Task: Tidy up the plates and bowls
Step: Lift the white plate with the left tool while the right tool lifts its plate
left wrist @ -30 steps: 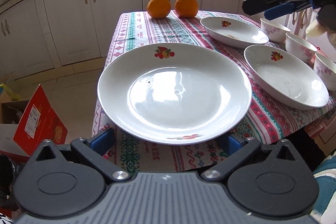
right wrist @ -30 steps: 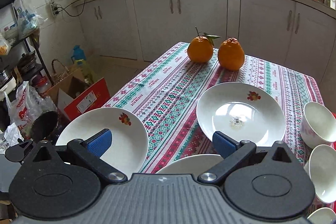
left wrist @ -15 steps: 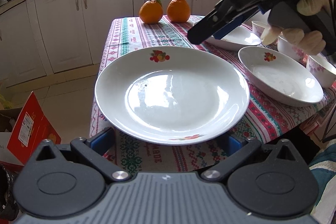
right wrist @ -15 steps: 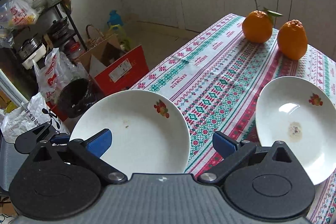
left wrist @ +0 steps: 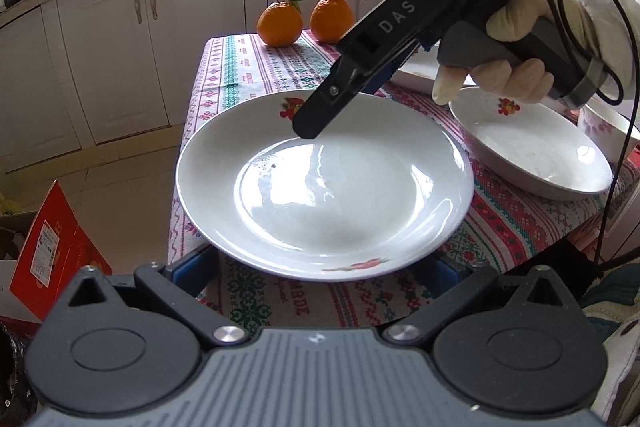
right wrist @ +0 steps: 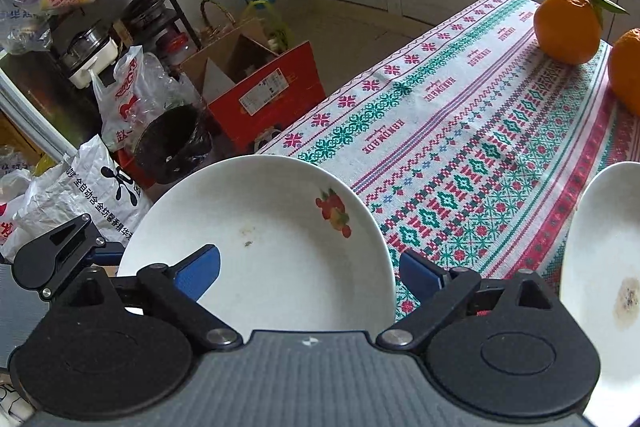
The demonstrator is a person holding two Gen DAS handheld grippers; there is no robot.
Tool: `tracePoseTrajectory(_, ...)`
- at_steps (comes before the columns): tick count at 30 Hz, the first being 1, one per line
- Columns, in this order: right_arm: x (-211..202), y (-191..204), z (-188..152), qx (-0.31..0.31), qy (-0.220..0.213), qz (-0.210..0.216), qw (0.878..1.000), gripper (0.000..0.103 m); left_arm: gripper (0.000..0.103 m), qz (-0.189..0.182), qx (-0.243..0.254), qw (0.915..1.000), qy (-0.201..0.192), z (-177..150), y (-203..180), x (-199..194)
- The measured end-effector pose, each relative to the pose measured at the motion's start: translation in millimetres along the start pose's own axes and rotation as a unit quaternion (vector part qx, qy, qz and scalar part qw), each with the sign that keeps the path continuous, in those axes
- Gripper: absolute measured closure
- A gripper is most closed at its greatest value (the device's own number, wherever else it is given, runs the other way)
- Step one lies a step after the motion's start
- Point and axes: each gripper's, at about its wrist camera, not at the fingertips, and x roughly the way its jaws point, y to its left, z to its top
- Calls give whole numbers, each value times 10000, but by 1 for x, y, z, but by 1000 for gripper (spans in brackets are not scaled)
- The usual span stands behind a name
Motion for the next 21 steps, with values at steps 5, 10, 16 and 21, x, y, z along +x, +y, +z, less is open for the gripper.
tracePoseTrajectory(5,8,-5,3,9,60,243,9997,15,0,-23,142,9999,-43,1,-1,0)
tracePoseTrajectory(10,10,-12,5,72,24,450,9990,18,0,-58,260,9996,-61,2,-1,0)
tracePoseTrajectory(16,8,-17,5,190,12,610,9980,18,0,-80,303,9995,-54,2,2,1)
tracePoseTrajectory(21,4,-16,6,185,-38,580,9981,17,1,-32,393,9992,-76,5,3,0)
